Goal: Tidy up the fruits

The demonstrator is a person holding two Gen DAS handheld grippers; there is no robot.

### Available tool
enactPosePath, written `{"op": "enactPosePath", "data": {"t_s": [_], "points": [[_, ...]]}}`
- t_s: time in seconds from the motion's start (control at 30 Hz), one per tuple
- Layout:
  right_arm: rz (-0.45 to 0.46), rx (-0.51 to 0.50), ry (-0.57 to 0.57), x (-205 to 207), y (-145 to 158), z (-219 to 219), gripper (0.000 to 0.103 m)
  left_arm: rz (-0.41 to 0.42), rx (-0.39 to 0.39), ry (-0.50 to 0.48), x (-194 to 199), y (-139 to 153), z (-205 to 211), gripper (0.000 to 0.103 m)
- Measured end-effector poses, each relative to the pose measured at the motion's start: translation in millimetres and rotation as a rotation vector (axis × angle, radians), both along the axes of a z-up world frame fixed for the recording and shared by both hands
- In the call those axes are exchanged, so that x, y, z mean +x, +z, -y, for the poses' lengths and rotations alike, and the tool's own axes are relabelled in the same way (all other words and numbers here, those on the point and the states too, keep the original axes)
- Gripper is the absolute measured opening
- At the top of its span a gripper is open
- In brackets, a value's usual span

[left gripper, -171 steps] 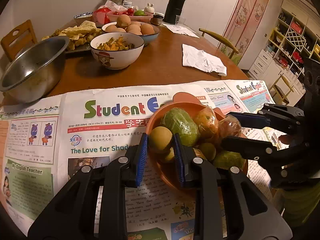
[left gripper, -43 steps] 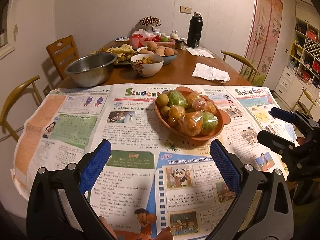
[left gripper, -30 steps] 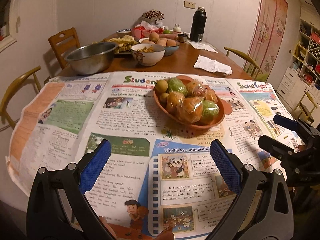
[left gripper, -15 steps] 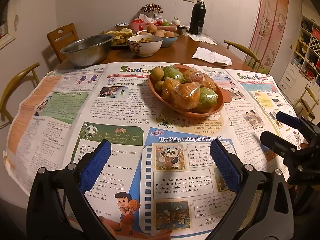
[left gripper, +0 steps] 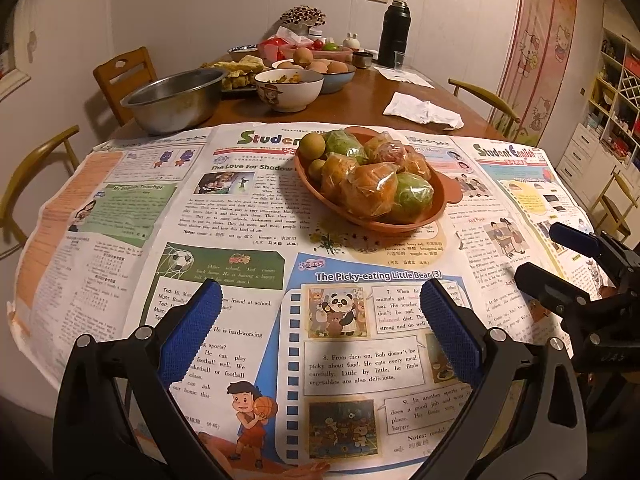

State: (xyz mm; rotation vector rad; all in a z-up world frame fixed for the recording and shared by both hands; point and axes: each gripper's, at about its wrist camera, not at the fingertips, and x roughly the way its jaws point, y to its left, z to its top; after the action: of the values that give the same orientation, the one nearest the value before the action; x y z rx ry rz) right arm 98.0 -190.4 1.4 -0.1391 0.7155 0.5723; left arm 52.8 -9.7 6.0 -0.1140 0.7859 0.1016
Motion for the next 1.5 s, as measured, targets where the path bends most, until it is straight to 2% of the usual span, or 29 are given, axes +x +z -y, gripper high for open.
{"op": "enactPosePath", "data": {"t_s": [1.5], "points": [[-0.001, -0.009, -0.005, 1.6, -1.7, 1.1, 0.098, -0.002, 0.004, 0.002, 0.5, 1.1, 1.1, 0.093]]}}
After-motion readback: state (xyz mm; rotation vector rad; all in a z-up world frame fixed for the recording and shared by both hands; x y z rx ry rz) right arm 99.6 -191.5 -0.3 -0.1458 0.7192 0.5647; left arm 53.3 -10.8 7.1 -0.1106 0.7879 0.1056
